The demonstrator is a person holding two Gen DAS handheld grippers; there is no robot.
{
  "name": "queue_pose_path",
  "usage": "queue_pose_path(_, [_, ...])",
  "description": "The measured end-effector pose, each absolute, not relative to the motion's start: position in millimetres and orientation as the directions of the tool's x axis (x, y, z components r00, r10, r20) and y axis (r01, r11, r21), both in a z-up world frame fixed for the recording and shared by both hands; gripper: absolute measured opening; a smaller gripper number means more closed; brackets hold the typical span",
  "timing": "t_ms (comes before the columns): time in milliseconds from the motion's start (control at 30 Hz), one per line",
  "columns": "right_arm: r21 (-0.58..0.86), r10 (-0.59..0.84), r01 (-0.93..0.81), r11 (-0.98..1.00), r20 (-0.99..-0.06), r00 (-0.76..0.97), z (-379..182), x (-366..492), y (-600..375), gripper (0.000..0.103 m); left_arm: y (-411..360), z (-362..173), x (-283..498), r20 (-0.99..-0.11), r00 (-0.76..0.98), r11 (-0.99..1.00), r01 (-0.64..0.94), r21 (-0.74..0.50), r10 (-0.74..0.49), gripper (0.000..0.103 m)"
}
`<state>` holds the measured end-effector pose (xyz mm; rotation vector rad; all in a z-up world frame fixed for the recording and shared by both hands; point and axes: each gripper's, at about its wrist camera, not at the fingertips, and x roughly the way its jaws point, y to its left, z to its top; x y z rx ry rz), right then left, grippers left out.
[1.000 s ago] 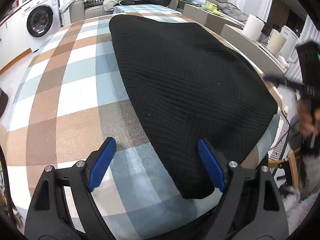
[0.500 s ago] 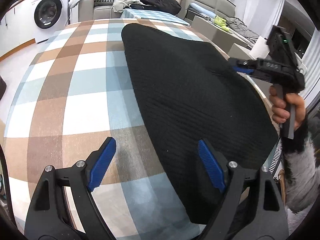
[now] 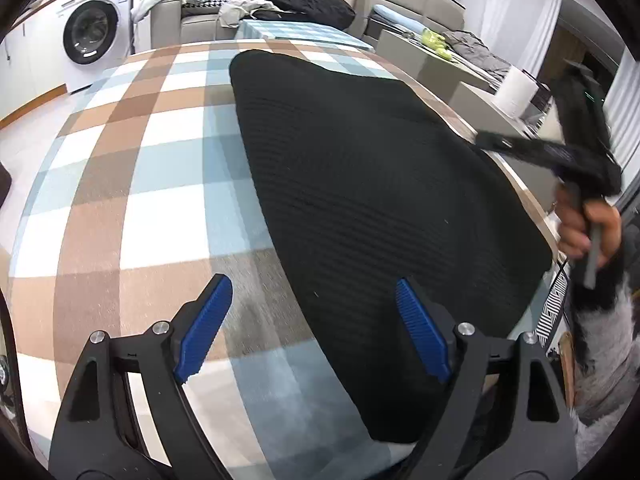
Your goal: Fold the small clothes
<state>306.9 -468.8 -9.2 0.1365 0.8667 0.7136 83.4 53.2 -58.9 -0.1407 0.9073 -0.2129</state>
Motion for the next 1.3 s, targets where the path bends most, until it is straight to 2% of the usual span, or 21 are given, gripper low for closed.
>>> queue_pose_path(100, [0.402, 0.683, -0.586, 0.704, -0.61, 0.402, -6.0, 254.5, -487.3, 0.02, 48.4, -57.4, 73.0, -0.76, 0.599, 0.967, 0.148, -0.205, -0.253, 0.082])
queue_pose_path(200, [0.425, 0.729, -0.63, 0.65, -0.583, 0.358, -8.7, 217.7, -498.0, 0.033, 42.8, -58.2, 64.5, -0.759, 0.589, 0.961, 0.176, -0.214, -0.277, 0.082])
queue_pose_path(267, [0.428, 0.736, -0.645, 0.633, -0.59, 0.332, -15.6, 202.9, -499.5, 0.037, 37.4, -61.2, 61.0, -0.764, 0.575, 0.956, 0.202, -0.215, -0.293, 0.082])
queue_pose_path(500, [0.263, 0.696, -0.774, 0.577, -0.653, 0.297, -38.2, 189.0, -483.4, 0.037, 34.8, -73.4, 60.5, -0.796, 0.538, 0.959, 0.208, -0.193, -0.277, 0.082])
queue_pose_path(533, [0.246, 0.697, -0.787, 0.566, -0.654, 0.296, -38.1, 188.3, -482.5, 0.034, 36.9, -73.9, 60.7, -0.793, 0.542, 0.959, 0.205, -0.194, -0.276, 0.082])
queue_pose_path(600, [0.167, 0.687, -0.828, 0.535, -0.657, 0.311, -37.9, 182.5, -479.6, 0.005, 40.4, -74.7, 62.2, -0.796, 0.544, 0.963, 0.198, -0.185, -0.265, 0.082])
queue_pose_path(667, [0.067, 0.656, -0.867, 0.494, -0.683, 0.321, -39.7, 172.2, -476.6, 0.005, 43.6, -74.8, 62.8, -0.801, 0.543, 0.966, 0.188, -0.175, -0.251, 0.082])
queue_pose_path(967, [0.009, 0.58, -0.869, 0.495, -0.748, 0.322, -38.5, 167.3, -482.8, 0.006, 51.7, -74.1, 63.4, -0.804, 0.545, 0.97, 0.172, -0.17, -0.237, 0.083])
queue_pose_path(1033, [0.004, 0.604, -0.858, 0.514, -0.712, 0.358, -27.1, 160.4, -487.0, 0.007, 53.6, -71.9, 63.3, -0.801, 0.55, 0.971, 0.165, -0.174, -0.237, 0.083])
queue_pose_path(1200, [0.081, 0.706, -0.817, 0.571, -0.556, 0.439, -7.3, 157.1, -478.4, 0.007, 49.5, -62.7, 62.0, -0.767, 0.587, 0.965, 0.171, -0.198, -0.261, 0.083])
queue_pose_path(1300, [0.067, 0.666, -0.808, 0.586, -0.608, 0.433, -25.8, 167.3, -455.4, 0.007, 44.2, -60.6, 62.6, -0.739, 0.609, 0.958, 0.175, -0.226, -0.286, 0.083])
